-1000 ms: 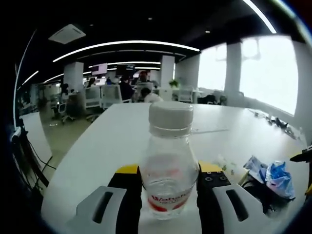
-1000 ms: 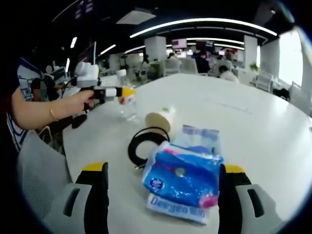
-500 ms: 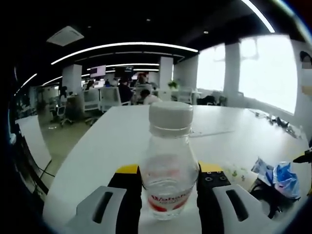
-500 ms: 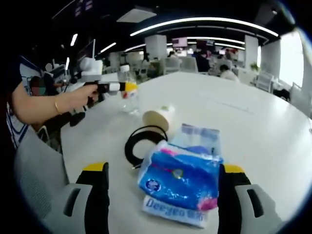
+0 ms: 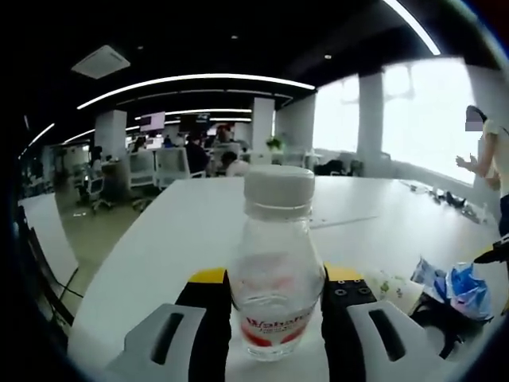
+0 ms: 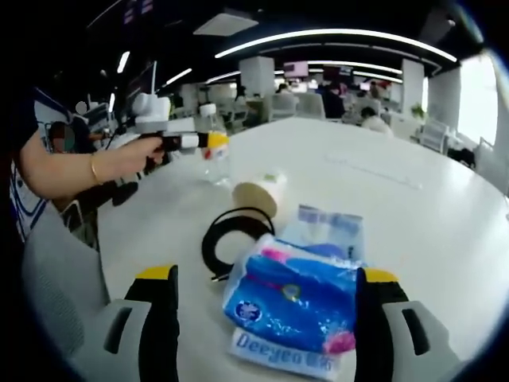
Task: Arrange the tabletop items into an orderly group along one side of the table until the central work area is clear of visible clutter.
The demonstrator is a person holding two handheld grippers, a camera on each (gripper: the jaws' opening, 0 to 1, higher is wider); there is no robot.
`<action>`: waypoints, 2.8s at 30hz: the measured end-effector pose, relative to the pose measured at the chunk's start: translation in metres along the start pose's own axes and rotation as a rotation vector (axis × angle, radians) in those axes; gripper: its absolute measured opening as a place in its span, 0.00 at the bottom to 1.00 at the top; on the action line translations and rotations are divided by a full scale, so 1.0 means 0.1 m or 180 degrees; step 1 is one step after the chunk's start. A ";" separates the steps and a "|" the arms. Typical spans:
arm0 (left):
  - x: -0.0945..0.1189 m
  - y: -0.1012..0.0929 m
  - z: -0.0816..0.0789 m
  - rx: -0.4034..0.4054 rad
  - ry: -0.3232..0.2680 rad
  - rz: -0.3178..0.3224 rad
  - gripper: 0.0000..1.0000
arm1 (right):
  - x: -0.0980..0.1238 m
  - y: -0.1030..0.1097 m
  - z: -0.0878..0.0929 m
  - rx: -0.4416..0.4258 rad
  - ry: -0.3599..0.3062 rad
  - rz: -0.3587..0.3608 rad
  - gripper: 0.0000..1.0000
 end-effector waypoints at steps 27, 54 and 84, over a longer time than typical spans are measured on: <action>0.05 -0.03 -0.04 -0.0004 -0.0262 -0.0098 0.76 | -0.02 -0.05 -0.26 0.0121 -0.0243 -0.0029 0.85; 0.56 -0.21 -0.22 0.0067 -0.0417 0.0145 1.00 | -0.18 -0.13 -0.52 0.0309 -0.0411 -0.0063 0.67; 0.89 -0.46 -0.03 0.0066 -0.0229 0.0324 0.98 | -0.88 -0.09 -0.55 0.0624 -0.0312 -0.0271 0.36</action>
Point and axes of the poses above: the point that each gripper's makers call its tool centre point, and the gripper's own axes: x roughly backward along the fingers, y roughly to its left, z roughly out of its underside, the point moved 6 cm from there along x, roughly backward along the fingers, and after that the axes turned 8 degrees about -x, right-handed, at the moved point
